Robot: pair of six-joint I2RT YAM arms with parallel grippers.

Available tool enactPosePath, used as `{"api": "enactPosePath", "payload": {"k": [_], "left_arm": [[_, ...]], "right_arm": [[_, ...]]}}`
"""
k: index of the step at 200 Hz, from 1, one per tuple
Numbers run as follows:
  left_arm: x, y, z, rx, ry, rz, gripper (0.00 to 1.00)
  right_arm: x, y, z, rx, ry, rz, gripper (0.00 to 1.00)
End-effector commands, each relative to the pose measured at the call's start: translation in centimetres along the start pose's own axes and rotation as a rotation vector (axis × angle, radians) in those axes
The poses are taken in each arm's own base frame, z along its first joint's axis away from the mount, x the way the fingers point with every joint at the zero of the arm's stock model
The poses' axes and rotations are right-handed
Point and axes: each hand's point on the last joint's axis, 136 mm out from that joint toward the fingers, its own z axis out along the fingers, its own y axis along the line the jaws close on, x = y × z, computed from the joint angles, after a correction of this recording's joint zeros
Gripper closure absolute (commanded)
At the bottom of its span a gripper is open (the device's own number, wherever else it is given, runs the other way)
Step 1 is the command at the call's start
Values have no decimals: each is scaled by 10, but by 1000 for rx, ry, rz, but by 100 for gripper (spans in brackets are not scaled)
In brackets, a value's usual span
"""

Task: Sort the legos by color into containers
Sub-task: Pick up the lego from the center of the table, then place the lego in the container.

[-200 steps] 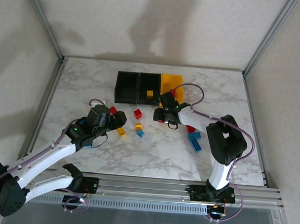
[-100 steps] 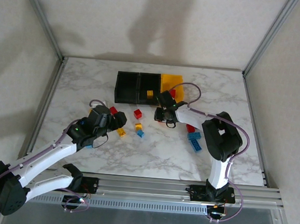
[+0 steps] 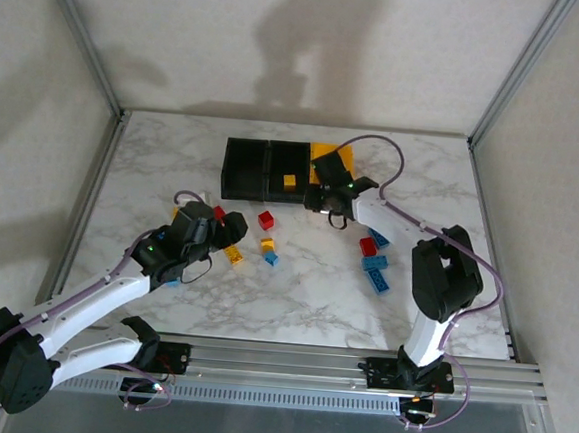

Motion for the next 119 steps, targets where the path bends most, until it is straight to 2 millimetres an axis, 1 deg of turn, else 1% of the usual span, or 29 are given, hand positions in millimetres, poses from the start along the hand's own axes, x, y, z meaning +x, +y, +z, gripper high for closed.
{"api": "enactPosePath", "payload": {"k": [1, 30, 42, 64, 89, 119], "left_arm": [[-6, -15, 1, 45, -6, -12, 24], [-7, -23, 2, 65, -2, -10, 25], [-7, -26, 3, 71, 0, -9, 25], [-5, -29, 4, 73, 6, -8, 25], [-3, -30, 5, 73, 11, -7, 25], [1, -30, 9, 66, 19, -5, 25]], "right_arm": [[-23, -12, -12, 31, -37, -6, 65], [-51, -20, -10, 37, -71, 10, 65], [-62, -24, -4, 41, -75, 17, 65], [-81, -30, 12, 43, -73, 36, 64], [-95, -32, 36, 41, -61, 48, 63], [-99, -32, 65, 27, -24, 63, 62]]}}
